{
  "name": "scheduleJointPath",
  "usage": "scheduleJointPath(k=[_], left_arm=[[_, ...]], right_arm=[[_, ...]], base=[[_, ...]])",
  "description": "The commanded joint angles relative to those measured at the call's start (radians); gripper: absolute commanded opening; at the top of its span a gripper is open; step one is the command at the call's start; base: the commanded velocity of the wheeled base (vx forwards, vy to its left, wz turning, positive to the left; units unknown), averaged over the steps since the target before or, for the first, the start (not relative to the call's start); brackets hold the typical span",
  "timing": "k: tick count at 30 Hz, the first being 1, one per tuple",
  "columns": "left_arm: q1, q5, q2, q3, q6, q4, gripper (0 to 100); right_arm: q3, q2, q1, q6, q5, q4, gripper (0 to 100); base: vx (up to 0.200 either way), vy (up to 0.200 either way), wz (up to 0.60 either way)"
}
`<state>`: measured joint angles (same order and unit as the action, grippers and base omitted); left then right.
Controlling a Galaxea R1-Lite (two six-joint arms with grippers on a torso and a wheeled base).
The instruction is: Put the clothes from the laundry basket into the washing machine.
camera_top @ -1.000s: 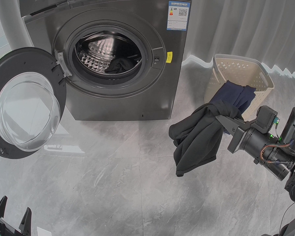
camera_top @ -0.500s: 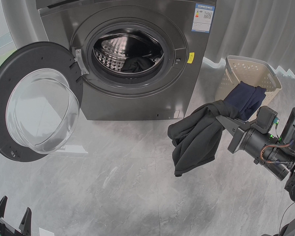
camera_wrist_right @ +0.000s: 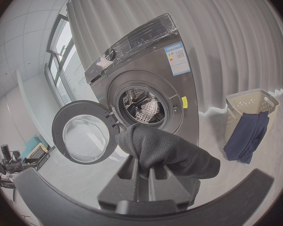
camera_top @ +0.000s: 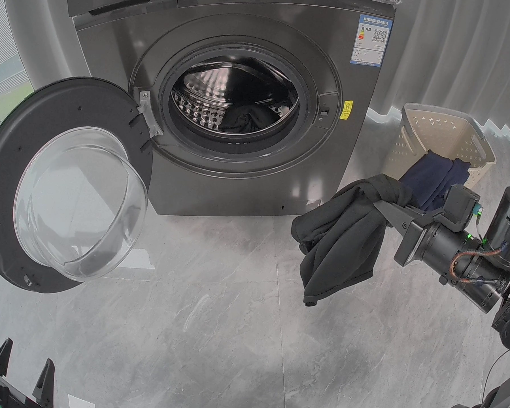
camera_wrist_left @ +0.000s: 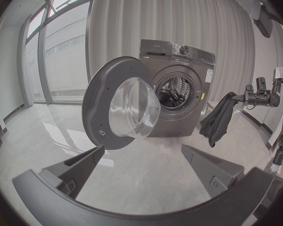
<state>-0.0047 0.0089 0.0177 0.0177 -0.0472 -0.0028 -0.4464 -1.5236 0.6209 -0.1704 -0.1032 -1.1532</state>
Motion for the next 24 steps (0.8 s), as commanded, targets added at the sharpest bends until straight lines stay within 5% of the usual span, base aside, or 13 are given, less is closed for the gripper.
scheduleJointPath(k=[1,11,15,24], left_arm=[[0.000,0.000,-0.005,-0.016,0.000,0.000,100],[0.003,0.000,-0.010,-0.016,0.012,-0.002,100],[0.003,0.000,-0.012,-0.016,0.015,-0.003,100],[0.006,-0.001,-0.013,-0.018,0.050,-0.002,100]], right_arm=[[0.002,-0.001,0.002,-0.001,-0.001,0.000,0],[-0.034,-0.012,0.057,-0.017,0.008,0.000,0],[-0.087,-0.012,0.106,-0.032,0.063,0.000,0],[-0.163,-0.098,0.120,-0.035,0.056,-0.014,0]], base=[[0.000,0.000,0.00],[0.000,0.000,0.00],[0.000,0.000,0.00],[0.000,0.000,0.00]])
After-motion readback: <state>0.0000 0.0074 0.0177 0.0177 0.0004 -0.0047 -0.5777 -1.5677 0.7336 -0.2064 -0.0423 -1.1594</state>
